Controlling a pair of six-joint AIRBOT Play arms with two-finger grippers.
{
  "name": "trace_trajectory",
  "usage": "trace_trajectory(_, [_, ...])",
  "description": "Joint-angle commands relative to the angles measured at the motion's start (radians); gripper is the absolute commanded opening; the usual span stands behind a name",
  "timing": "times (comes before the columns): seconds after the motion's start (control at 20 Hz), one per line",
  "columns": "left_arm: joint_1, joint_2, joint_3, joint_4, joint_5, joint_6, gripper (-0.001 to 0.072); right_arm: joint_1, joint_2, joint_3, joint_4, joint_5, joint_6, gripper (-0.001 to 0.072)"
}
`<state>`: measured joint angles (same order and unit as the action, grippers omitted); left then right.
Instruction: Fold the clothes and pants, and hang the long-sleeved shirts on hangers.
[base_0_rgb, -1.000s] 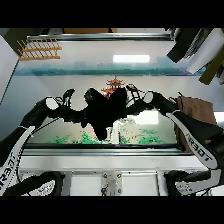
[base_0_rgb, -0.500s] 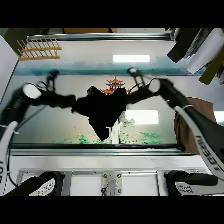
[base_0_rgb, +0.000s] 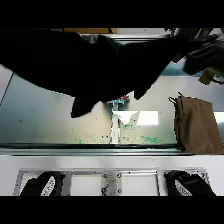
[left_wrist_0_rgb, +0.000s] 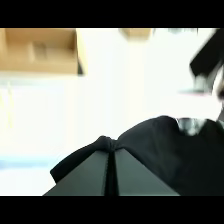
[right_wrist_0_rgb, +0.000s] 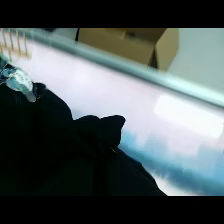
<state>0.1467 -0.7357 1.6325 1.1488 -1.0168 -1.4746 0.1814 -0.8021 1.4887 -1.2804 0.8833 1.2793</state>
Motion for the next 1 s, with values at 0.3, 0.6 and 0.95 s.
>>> trace_trajectory(0.3, [0.006,0.188,-0.315,0.009,0.033,-0.042,0.0008,-0.006,0.085,0.003,-0.202,-0.018,0.253,0.0015])
trace_trajectory(0.6, [-0.087,-0.036,-0.633,-0.003,-0.072,-0.04,0.0008,-0.013,-0.309,0.003,-0.241,-0.041,0.255,0.0021])
trace_trajectory(0.95, [-0.184,-0.352,-0.782,0.03,0.034,-0.04,0.0008,-0.042,-0.565,-0.037,-0.227,0.246,0.182,0.0511])
